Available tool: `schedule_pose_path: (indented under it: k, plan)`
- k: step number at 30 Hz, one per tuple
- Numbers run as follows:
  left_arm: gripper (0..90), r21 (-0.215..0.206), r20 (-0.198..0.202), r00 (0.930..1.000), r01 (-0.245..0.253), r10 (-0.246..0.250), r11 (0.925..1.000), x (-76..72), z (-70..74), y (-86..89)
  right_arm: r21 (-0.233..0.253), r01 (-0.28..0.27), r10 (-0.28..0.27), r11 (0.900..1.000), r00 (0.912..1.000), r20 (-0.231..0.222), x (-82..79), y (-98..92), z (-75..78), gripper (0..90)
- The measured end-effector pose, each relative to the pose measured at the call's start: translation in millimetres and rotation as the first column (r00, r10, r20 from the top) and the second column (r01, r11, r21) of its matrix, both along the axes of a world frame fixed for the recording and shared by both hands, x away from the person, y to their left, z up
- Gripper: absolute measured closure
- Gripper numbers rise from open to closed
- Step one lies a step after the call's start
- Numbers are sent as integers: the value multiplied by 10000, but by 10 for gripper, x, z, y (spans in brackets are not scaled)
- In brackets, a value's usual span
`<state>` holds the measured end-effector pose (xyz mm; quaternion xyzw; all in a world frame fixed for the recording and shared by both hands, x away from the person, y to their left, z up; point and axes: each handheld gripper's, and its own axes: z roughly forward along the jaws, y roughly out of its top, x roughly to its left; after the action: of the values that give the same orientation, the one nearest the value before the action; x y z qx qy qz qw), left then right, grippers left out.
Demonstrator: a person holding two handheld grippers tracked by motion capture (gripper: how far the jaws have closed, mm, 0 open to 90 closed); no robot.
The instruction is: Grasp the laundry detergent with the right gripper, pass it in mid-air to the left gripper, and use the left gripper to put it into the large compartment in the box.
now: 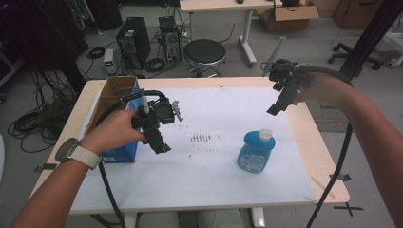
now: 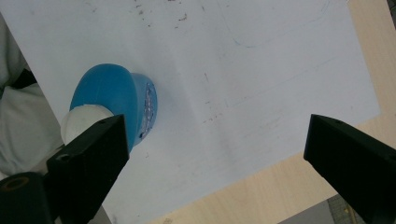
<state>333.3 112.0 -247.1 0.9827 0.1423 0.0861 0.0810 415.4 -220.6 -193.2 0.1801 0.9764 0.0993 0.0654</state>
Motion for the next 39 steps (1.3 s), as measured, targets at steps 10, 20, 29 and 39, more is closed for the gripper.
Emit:
schedule_pose_path:
  k: [10,20,29,39]
  plan:
    - [58,-15,-28,10000,-80,80,10000,11,4,-1,38,49,-49,10000,10000,8,-43,-31,45,64]
    - [58,-67,89,9999,-108,109,9999,4,3,9,42,122,-121,9999,9999,-99,-155,-75,74,61]
    - [57,-28,108,9999,-113,114,9999,-5,-1,14,109,119,-117,9999,9998,-183,-292,-134,109,62]
    - [57,-43,132,9998,-123,123,9999,1,-2,-1,169,240,-234,9996,9991,-366,-468,-234,54,60]
